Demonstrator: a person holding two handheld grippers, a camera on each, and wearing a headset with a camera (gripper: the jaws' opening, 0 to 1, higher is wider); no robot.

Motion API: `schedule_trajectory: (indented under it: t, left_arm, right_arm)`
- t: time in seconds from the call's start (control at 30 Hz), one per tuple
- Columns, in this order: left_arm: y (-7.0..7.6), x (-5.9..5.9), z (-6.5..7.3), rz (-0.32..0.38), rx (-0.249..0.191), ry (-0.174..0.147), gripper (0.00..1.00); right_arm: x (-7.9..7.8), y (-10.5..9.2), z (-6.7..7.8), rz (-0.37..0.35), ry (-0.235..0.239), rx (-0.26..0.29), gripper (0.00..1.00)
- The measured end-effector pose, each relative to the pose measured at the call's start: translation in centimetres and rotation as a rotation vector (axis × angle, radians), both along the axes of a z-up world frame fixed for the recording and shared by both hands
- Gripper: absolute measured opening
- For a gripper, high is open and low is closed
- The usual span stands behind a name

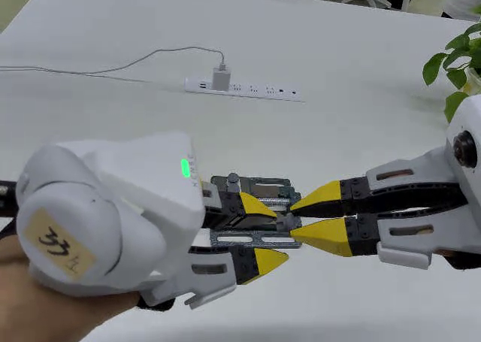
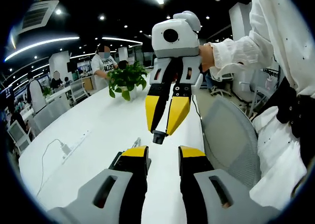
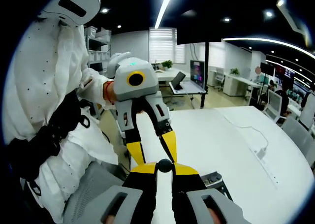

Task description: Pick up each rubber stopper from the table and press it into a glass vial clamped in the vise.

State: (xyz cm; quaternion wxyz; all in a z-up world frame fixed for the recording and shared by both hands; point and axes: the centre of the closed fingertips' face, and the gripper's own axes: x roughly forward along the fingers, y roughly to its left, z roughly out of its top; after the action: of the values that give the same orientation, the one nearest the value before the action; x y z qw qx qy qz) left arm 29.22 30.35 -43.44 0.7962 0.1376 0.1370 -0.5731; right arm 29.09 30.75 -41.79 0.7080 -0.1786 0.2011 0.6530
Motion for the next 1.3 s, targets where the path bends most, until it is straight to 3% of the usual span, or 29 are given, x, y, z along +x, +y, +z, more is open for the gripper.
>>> schedule_trajectory:
  t: [0.2,0.43,0.53,0.7,0.83,1.0,1.3]
  left_arm:
    - [1.4,0.4,-1.1,0.059,0.008,0.009,0.34]
    - [3.1,1.0,-2.7,0.157,-0.012,0.044,0.50]
    - [3.8,1.1,-3.5,0.174,0.001,0.048,0.58]
    - [5.0,1.3,-4.6,0.207,-0.001,0.057,0.66]
    - [5.6,1.3,-5.3,0.216,-0.012,0.036,0.75]
    - [5.9,1.0,-6.2,0.208,-0.016,0.033,0.84]
    - [6.8,1.6,-7.9,0.211,-0.036,0.058,0.97]
  right_arm:
    - [1.1,0.1,0.0,-0.023,0.018,0.001,0.05]
    - [2.6,0.4,-0.4,-0.047,0.026,-0.034,0.05]
    - [3.1,0.7,-0.9,-0.047,0.035,-0.059,0.05]
    - [4.5,0.9,-1.9,-0.043,0.041,-0.120,0.05]
    - [5.9,1.2,-2.7,-0.051,0.042,-0.168,0.05]
    - [7.5,1.6,-3.9,-0.056,0.044,-0.238,0.05]
    - [9.5,2.4,-7.2,-0.032,0.054,-0.376,0.06]
